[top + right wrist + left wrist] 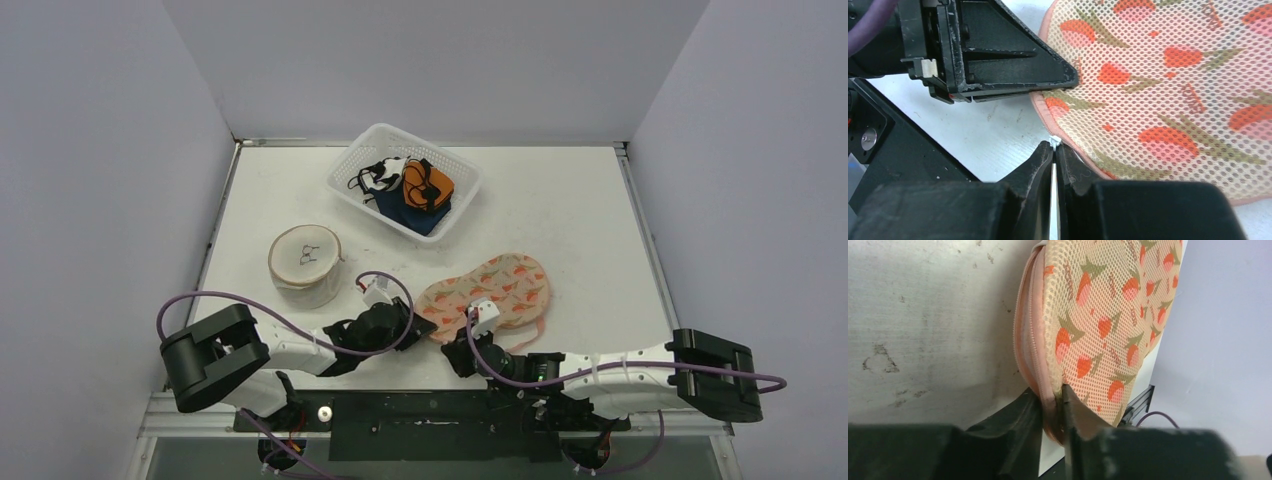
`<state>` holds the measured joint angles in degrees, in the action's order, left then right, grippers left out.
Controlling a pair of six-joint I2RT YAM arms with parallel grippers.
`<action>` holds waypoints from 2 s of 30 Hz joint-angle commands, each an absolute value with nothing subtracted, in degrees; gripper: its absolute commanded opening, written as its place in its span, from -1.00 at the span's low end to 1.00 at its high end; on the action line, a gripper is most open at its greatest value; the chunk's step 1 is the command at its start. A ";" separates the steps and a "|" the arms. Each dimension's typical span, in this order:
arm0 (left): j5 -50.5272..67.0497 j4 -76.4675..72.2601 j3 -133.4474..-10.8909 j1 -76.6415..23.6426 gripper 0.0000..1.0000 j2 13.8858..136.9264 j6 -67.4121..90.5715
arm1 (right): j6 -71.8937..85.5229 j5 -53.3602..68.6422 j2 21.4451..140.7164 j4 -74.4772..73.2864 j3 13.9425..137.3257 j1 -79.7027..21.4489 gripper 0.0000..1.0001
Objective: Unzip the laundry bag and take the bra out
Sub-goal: Unzip the laundry bag at the center of the board.
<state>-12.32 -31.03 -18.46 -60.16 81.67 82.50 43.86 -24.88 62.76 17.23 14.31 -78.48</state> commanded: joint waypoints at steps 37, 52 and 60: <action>-9.30 -3.97 -28.04 -52.78 -0.58 67.90 63.99 | 56.04 -37.15 52.38 -1.97 13.19 -79.27 -0.89; -10.40 2.38 -22.40 -63.22 0.77 56.41 76.74 | 51.40 -30.77 59.81 10.26 15.55 -79.69 -0.89; -17.93 -0.21 -22.28 -69.70 0.78 58.11 84.50 | 46.31 -26.59 66.94 16.73 19.14 -80.24 -0.89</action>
<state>-12.49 2.35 -22.61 -69.34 57.23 79.37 49.91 -28.82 64.82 9.58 15.49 -79.66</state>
